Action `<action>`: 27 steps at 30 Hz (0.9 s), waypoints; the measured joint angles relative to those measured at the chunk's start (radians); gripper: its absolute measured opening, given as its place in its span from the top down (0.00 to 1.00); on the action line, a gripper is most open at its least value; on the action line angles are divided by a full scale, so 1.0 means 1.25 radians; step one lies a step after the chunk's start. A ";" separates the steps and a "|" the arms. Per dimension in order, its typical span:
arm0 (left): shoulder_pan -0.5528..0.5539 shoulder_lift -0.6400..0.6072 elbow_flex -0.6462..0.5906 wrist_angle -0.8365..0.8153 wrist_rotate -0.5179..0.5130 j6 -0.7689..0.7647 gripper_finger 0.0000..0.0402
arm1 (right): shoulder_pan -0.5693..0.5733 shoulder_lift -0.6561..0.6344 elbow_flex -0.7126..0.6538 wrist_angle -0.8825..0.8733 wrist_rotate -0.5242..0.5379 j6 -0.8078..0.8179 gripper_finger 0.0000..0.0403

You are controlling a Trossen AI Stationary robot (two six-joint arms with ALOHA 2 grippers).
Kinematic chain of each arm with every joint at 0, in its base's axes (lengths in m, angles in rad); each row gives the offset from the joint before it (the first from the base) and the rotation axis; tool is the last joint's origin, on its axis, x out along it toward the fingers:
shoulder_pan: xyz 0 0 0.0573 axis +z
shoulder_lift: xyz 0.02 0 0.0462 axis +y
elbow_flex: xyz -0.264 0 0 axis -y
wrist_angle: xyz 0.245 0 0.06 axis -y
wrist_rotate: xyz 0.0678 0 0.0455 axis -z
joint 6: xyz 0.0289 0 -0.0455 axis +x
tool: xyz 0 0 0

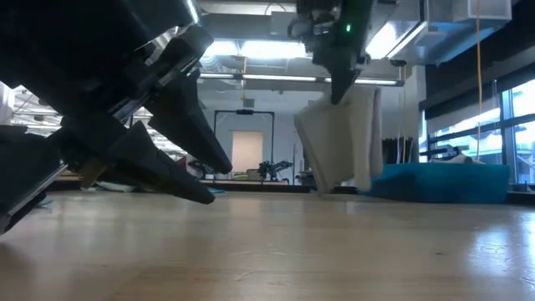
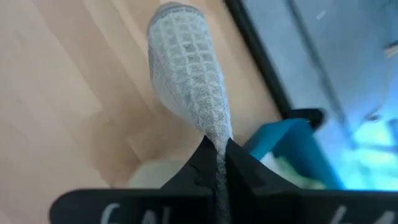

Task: Fold microfiber towels
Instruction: Put the grey microfiber cloth into the blue bin

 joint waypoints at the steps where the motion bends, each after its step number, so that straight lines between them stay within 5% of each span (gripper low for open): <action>1: 0.000 0.000 0.000 0.000 0.000 -0.001 0.67 | -0.021 0.000 -0.014 0.012 -0.026 -0.002 0.97; 14: 0.005 -0.006 -0.027 0.005 0.018 -0.063 0.67 | -0.196 -0.059 -0.178 0.041 -0.052 -0.054 0.97; 27: 0.003 -0.004 -0.028 0.003 0.036 -0.126 0.67 | -0.306 -0.304 -0.426 0.035 0.088 -0.039 0.96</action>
